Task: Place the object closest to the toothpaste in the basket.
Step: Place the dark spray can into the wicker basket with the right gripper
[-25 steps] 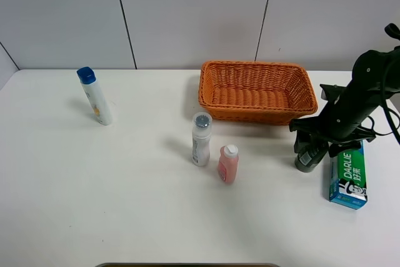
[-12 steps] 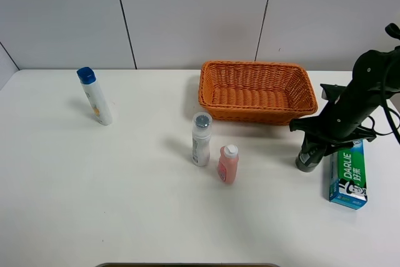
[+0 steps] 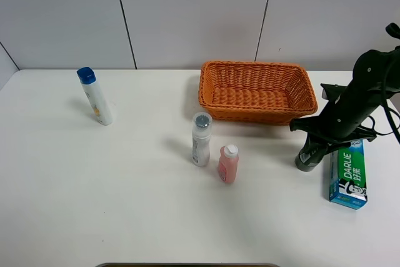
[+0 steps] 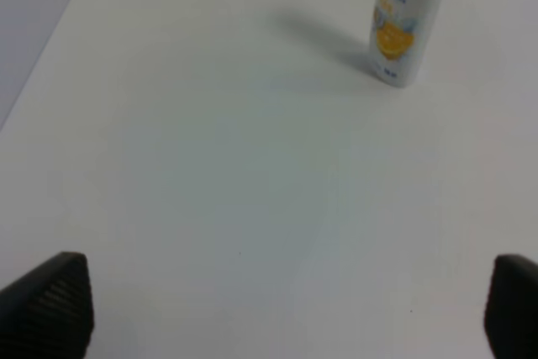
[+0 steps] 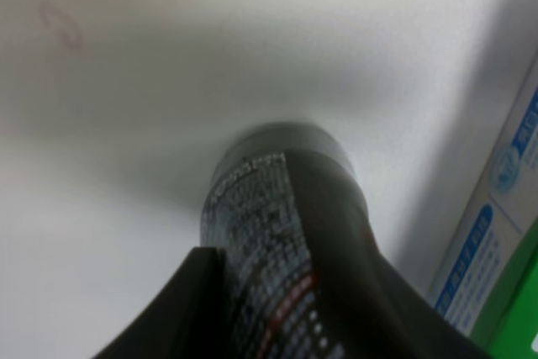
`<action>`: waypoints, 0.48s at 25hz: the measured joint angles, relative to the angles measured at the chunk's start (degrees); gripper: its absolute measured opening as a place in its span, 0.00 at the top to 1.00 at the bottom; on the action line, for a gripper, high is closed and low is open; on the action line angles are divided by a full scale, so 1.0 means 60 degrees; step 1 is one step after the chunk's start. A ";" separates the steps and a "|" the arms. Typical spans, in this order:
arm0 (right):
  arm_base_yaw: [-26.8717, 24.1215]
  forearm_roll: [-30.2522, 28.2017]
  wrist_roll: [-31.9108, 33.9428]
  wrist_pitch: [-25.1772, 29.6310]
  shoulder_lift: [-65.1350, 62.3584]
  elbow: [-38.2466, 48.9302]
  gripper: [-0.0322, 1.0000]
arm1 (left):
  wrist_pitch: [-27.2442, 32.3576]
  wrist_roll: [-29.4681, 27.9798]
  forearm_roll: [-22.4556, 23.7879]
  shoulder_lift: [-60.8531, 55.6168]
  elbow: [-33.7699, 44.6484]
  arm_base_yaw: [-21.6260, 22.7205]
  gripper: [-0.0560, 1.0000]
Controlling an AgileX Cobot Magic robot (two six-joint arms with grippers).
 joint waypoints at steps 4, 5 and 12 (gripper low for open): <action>0.0000 0.0000 0.0009 0.0000 0.0000 0.0000 0.60 | 0.0000 0.0000 0.0000 0.0000 0.0000 0.0000 0.06; 0.0000 0.0000 0.0009 0.0000 0.0000 0.0000 0.60 | 0.0000 0.0000 0.0000 0.0000 0.0000 0.0000 0.06; 0.0000 0.0011 0.0009 0.0000 0.0000 0.0000 0.61 | 0.0000 0.0000 0.0000 0.0000 0.0000 0.0000 0.06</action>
